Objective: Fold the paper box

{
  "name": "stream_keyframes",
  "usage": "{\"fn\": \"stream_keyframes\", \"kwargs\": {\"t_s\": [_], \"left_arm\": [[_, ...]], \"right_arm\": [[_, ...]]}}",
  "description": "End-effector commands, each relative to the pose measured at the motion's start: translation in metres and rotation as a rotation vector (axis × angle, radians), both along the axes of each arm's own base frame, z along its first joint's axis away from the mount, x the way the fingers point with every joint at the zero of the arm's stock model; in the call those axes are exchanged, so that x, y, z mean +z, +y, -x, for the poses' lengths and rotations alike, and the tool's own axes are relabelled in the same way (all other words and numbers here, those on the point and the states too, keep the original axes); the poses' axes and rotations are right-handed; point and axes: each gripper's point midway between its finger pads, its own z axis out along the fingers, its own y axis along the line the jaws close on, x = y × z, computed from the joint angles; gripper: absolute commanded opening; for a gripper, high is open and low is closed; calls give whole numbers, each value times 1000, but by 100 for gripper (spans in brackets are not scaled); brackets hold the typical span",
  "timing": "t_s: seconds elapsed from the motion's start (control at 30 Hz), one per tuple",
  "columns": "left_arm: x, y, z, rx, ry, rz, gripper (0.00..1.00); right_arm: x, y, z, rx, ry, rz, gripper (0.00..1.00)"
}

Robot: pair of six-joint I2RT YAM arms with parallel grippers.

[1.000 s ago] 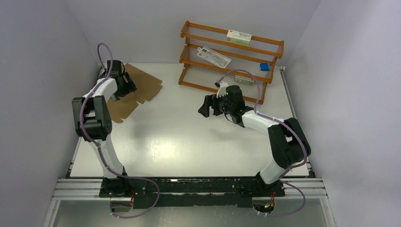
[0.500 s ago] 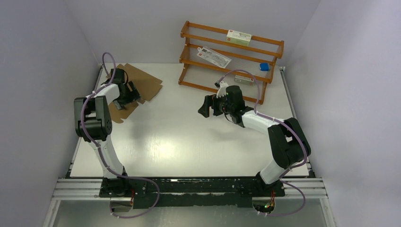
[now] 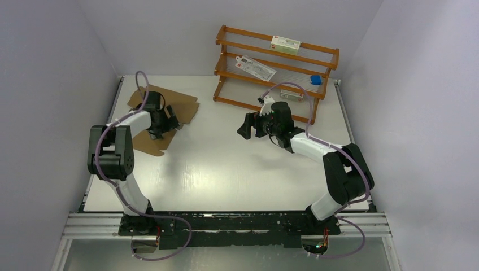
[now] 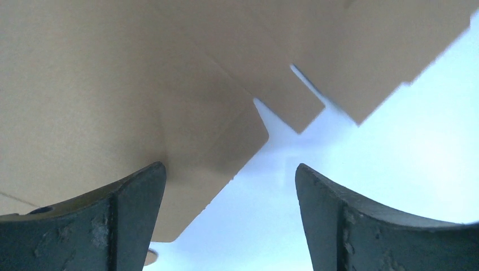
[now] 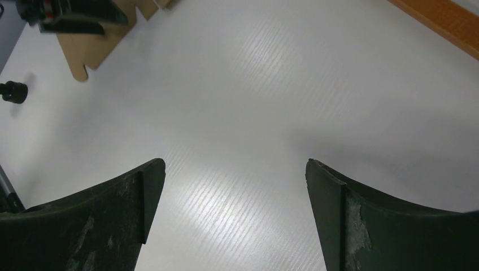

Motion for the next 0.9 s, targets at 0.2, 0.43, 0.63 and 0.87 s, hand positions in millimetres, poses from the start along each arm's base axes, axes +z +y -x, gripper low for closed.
{"fn": "stream_keyframes", "kwargs": {"t_s": [0.2, 0.43, 0.63, 0.87], "left_arm": [[-6, -101, 112, -202, 156, 120, 90], [8, -172, 162, -339, 142, 206, 91], [38, -202, 161, -466, 87, 163, 94], [75, -176, 110, -462, -64, 53, 94]], "right_arm": [[16, -2, 3, -12, -50, -25, 100], [14, -4, 5, -25, -42, -26, 100], [4, -1, 8, -26, 10, -42, 100], [-9, 16, 7, -10, 124, -112, 100]]}}
